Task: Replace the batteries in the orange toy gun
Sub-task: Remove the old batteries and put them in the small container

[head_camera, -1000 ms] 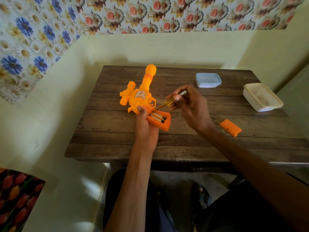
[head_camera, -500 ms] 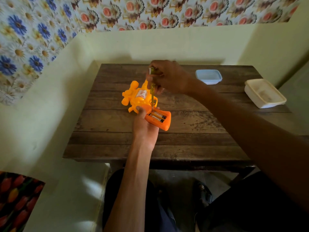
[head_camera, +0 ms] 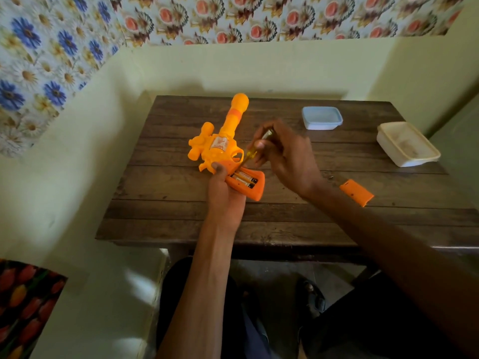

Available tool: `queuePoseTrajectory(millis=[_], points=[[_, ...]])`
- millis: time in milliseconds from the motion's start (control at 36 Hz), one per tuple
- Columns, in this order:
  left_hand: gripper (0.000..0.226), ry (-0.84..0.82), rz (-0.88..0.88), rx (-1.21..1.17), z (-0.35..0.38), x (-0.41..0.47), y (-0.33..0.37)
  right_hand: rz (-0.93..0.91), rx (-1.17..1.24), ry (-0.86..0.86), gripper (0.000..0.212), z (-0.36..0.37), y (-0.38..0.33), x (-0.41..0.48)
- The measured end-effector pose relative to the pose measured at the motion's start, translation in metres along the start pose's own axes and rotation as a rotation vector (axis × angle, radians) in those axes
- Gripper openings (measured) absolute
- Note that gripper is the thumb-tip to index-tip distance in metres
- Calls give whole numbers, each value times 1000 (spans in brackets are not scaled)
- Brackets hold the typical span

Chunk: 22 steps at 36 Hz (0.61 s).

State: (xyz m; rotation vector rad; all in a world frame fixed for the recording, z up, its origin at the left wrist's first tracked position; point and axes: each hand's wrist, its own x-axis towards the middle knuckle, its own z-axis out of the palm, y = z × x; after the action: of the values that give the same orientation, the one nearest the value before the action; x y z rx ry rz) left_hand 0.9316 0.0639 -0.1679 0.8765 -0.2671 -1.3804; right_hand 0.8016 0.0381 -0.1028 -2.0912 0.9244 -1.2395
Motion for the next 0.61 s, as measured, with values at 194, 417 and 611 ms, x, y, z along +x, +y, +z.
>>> queuePoseTrajectory(millis=[194,417,611], points=[[41,99,-24,52,1,2,-1,106,-307,-278,10,-3,6,65],[30,48,-16,35,-1,1,3,220,-169,-485,18,5,0,87],[25,49,-27,15,5,-3,4,259,-153,-490,10,2,-2,91]])
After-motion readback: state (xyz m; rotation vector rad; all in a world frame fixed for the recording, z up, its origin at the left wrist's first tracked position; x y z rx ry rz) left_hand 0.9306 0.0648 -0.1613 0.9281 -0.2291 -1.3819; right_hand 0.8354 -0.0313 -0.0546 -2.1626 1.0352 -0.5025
